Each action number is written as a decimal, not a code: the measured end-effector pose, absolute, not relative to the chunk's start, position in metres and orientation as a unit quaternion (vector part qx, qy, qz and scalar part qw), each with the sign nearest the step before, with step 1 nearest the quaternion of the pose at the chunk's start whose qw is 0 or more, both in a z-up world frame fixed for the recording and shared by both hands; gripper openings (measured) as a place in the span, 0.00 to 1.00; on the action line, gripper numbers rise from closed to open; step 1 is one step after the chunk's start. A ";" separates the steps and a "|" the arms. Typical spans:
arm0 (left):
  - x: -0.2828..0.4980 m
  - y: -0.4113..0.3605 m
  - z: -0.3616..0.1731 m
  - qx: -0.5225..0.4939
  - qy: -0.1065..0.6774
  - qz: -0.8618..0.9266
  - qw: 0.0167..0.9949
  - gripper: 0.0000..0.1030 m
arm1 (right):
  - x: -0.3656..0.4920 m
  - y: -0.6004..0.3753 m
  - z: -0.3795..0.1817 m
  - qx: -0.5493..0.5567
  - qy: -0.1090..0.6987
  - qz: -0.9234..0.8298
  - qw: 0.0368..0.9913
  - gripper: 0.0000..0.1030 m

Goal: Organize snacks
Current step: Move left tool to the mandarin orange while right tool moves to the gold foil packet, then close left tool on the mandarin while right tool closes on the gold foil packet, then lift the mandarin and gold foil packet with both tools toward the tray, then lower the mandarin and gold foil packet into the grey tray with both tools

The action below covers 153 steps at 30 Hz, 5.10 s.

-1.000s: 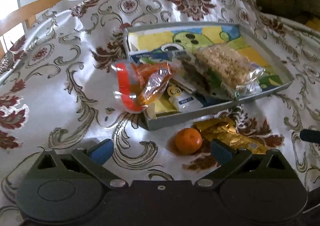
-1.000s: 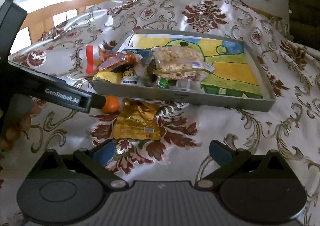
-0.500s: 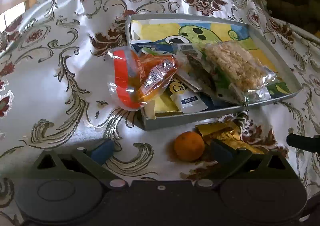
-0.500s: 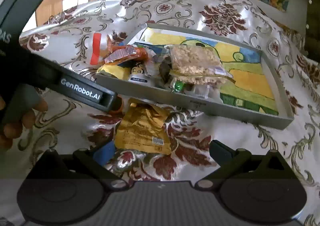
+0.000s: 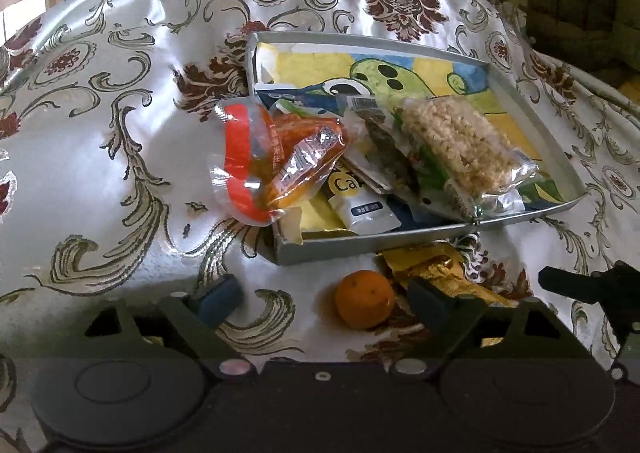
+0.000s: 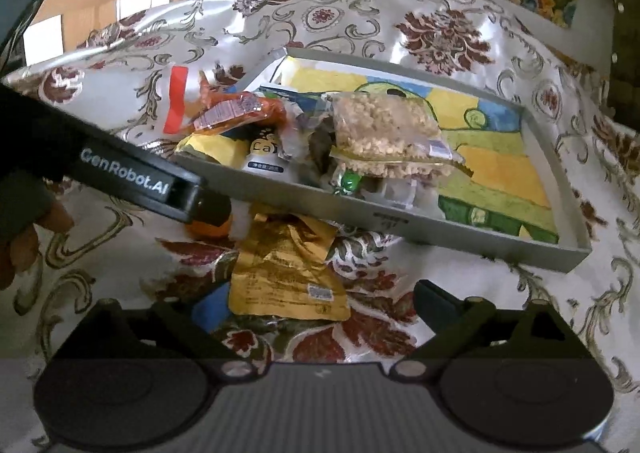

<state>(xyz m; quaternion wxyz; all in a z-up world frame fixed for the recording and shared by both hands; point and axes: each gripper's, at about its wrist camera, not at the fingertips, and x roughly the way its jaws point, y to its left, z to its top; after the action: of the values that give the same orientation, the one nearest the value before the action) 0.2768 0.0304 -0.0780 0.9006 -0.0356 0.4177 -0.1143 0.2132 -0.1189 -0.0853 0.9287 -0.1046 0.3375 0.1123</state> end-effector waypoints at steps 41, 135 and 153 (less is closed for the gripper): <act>0.283 0.032 -0.088 -0.081 0.443 -0.165 0.877 0.40 | 0.249 -0.136 -0.090 0.017 0.400 0.155 0.903 0.65; 0.346 -0.118 -0.036 -0.041 0.328 -0.233 0.915 0.33 | 0.278 -0.297 -0.045 0.202 0.242 -0.012 0.949 0.62; 0.366 -0.131 -0.045 -0.009 0.322 -0.230 0.918 0.33 | 0.308 -0.312 -0.046 0.250 0.206 -0.005 0.946 0.61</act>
<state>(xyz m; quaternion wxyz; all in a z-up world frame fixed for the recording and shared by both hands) 0.3655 -0.1307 -0.0454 0.9184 -0.0094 0.3218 -0.2300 0.3082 -0.3122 -0.0461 0.9462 0.2499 0.2057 -0.0053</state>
